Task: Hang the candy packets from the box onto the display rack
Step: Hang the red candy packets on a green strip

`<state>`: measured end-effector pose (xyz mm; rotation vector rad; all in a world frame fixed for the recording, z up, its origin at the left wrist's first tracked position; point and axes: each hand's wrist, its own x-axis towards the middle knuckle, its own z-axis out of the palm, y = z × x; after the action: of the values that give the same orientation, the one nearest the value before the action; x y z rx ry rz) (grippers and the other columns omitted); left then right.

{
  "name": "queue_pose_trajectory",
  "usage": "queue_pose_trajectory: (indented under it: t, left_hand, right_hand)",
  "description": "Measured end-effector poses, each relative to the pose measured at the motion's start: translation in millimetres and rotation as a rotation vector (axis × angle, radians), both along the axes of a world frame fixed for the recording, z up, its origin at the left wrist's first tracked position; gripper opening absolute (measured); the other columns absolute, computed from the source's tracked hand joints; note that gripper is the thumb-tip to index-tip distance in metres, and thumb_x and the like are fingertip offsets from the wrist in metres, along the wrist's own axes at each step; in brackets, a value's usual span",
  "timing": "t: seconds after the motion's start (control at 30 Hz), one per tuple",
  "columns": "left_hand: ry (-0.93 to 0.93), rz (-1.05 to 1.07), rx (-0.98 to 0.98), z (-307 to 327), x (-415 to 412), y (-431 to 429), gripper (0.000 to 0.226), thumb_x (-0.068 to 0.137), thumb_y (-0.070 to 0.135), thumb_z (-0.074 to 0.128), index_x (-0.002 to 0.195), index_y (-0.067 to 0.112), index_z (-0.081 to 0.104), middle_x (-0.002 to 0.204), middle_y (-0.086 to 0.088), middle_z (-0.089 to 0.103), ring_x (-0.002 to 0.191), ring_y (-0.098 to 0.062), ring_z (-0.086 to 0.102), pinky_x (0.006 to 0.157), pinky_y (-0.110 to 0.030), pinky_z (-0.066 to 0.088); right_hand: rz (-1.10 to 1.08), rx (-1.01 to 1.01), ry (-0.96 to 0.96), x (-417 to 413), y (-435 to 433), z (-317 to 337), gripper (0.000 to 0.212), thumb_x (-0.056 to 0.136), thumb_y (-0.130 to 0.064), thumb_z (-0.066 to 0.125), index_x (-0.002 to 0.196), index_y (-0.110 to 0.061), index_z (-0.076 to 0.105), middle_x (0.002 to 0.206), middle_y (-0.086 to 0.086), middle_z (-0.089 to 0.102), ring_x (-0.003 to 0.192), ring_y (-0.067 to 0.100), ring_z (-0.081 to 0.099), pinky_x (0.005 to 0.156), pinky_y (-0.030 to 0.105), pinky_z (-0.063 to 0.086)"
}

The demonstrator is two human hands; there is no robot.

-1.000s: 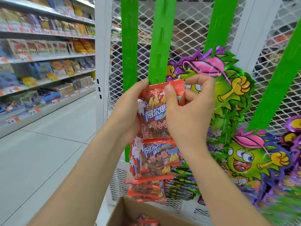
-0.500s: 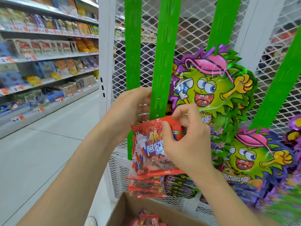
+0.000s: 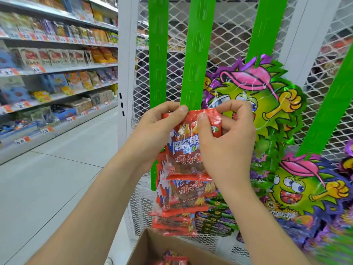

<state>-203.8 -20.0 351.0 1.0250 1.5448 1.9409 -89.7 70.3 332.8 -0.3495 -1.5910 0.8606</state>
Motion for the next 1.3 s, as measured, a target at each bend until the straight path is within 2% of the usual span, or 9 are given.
queue_pose_trajectory:
  t: [0.23,0.33,0.43,0.63,0.73,0.8,0.9,1.03,1.3]
  left_hand:
    - [-0.004,0.043,-0.014,-4.3,-2.3,1.8,0.007,0.103,0.023,0.069,0.098,0.022,0.075,0.09,-0.009,0.078,0.079,-0.021,0.075,0.084,-0.044,0.061]
    - [0.1,0.078,-0.03,-10.2,-4.0,0.5,0.012,0.106,0.023,0.066,0.103,0.024,0.077,0.099,-0.009,0.08,0.09,-0.025,0.077,0.095,-0.05,0.062]
    - [0.386,0.231,-0.042,-21.0,-6.2,-0.6,0.011,0.106,0.019,0.065,0.113,0.024,0.072,0.099,0.003,0.078,0.092,-0.018,0.076,0.085,-0.044,0.063]
    - [0.813,0.469,-0.075,-54.0,-4.0,-9.4,0.047,0.096,0.015,0.077,0.136,0.025,0.057,0.12,0.023,0.064,0.104,0.003,0.062,0.091,-0.015,0.048]
    - [0.908,0.65,-0.158,-78.2,10.9,-15.6,0.058,0.089,0.015,0.082,0.139,0.023,0.056,0.136,0.003,0.052,0.128,-0.018,0.049,0.108,-0.023,0.034]
    - [1.031,0.735,-0.153,-94.5,23.6,-18.9,0.039,0.087,0.014,0.081,0.123,0.019,0.064,0.124,-0.003,0.055,0.118,-0.028,0.05,0.103,-0.035,0.039]
    - [1.162,0.466,-0.281,-122.0,37.7,-23.1,0.014,0.083,0.016,0.066,0.096,0.022,0.064,0.095,0.003,0.061,0.092,-0.028,0.059,0.077,-0.044,0.05]
    - [1.17,-0.031,-0.959,-185.0,51.3,-21.4,0.019,0.088,0.028,0.068,0.106,0.024,0.065,0.102,-0.002,0.07,0.102,-0.033,0.068,0.074,-0.041,0.055]
    - [0.876,-0.35,-1.328,-382.4,73.0,-15.8,0.04,0.092,0.039,0.069,0.128,0.023,0.062,0.126,-0.008,0.068,0.117,-0.035,0.068,0.094,-0.045,0.058]
  right_hand:
    - [-0.125,0.057,-0.152,1.0,-0.7,-15.1,0.031,0.091,-0.026,0.076,0.106,-0.028,0.048,0.069,-0.015,0.071,0.056,0.017,0.062,0.077,0.054,0.055]
    - [-0.137,0.112,-0.216,6.6,-1.7,-22.7,0.031,0.095,-0.026,0.074,0.113,-0.028,0.05,0.069,-0.012,0.07,0.062,0.018,0.062,0.086,0.042,0.05]
    - [-0.203,0.175,-0.297,11.1,2.3,-28.5,0.033,0.097,-0.034,0.072,0.121,-0.03,0.051,0.071,-0.012,0.064,0.064,0.021,0.056,0.073,0.019,0.036]
    - [-0.429,0.455,-0.328,26.1,14.9,-35.2,0.019,0.097,-0.034,0.073,0.107,-0.02,0.066,0.08,-0.003,0.066,0.065,0.022,0.062,0.058,0.037,0.05]
    - [-0.334,0.509,-0.314,40.3,17.0,-46.4,0.003,0.093,-0.016,0.071,0.096,-0.016,0.07,0.09,-0.001,0.067,0.075,0.021,0.064,0.069,0.04,0.053]
    - [-0.117,0.462,-0.422,49.5,16.1,-59.9,0.005,0.09,-0.014,0.071,0.092,-0.018,0.071,0.084,-0.006,0.068,0.076,0.015,0.064,0.073,0.036,0.053]
    - [0.251,0.331,-0.908,62.1,17.7,-84.6,0.006,0.092,-0.026,0.068,0.09,-0.024,0.073,0.07,-0.011,0.068,0.067,0.008,0.064,0.069,0.036,0.056]
    - [0.431,0.505,-1.56,75.9,20.1,-137.2,0.02,0.099,-0.037,0.062,0.106,-0.02,0.069,0.074,-0.012,0.051,0.085,0.019,0.055,0.081,0.037,0.056]
    - [0.567,0.545,-1.899,91.5,8.5,-234.5,0.016,0.103,-0.018,0.052,0.09,-0.011,0.057,0.096,0.011,0.056,0.071,0.028,0.056,0.067,0.045,0.057]
